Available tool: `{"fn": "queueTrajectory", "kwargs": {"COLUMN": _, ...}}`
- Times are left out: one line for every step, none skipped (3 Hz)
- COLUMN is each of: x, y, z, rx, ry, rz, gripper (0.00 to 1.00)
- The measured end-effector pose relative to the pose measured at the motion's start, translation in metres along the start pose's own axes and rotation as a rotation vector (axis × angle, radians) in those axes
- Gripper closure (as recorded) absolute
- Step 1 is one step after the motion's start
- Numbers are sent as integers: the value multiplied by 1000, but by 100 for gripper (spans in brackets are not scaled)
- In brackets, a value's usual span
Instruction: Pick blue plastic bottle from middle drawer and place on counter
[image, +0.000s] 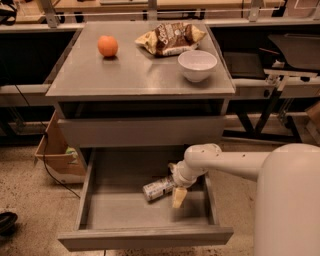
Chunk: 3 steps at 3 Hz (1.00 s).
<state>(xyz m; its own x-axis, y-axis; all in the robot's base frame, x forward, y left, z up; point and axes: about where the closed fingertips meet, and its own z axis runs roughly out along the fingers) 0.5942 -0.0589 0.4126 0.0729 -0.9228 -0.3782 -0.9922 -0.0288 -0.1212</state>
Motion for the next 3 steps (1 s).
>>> {"fn": "queueTrajectory", "kwargs": {"x": -4, "y": -6, "z": 27, "rx": -19, "ry": -22, "rz": 11, "gripper": 0}}
{"fn": "queueTrajectory", "kwargs": {"x": -8, "y": -11, "z": 42, "rx": -25, "ry": -38, "rz": 26, "gripper": 15}}
{"fn": "queueTrajectory", "kwargs": {"x": -10, "y": -15, "z": 41, "rx": -23, "ry": -42, "rz": 47, "gripper": 38}}
